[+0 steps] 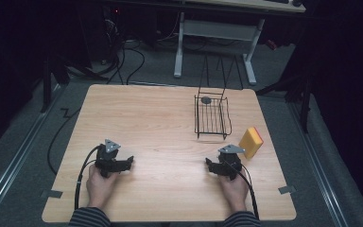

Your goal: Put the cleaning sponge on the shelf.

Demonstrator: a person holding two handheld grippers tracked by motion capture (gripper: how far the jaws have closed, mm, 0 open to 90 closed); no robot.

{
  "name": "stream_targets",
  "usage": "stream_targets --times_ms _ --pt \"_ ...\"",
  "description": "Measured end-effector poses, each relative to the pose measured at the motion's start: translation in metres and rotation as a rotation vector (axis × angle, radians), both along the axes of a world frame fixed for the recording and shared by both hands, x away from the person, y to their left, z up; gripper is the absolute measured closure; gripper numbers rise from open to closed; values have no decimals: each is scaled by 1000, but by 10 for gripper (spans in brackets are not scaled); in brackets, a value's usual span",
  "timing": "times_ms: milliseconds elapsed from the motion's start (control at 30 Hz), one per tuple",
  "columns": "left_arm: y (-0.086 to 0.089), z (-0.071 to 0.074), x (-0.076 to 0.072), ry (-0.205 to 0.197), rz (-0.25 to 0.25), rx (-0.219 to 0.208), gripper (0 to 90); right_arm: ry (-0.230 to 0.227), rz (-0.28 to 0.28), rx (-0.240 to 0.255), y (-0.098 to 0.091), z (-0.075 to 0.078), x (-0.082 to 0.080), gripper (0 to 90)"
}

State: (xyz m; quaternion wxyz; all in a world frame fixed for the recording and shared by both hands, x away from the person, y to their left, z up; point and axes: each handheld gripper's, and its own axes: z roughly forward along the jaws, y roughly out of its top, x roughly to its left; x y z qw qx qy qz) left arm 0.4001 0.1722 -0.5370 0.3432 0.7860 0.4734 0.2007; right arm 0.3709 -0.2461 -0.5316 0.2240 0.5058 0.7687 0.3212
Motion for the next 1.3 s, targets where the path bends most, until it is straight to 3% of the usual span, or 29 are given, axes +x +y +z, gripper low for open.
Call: stream_targets --times_ms 1300 --pt "0 0 1 0 1 0 167 1 -5 1 0 0 -2 298"
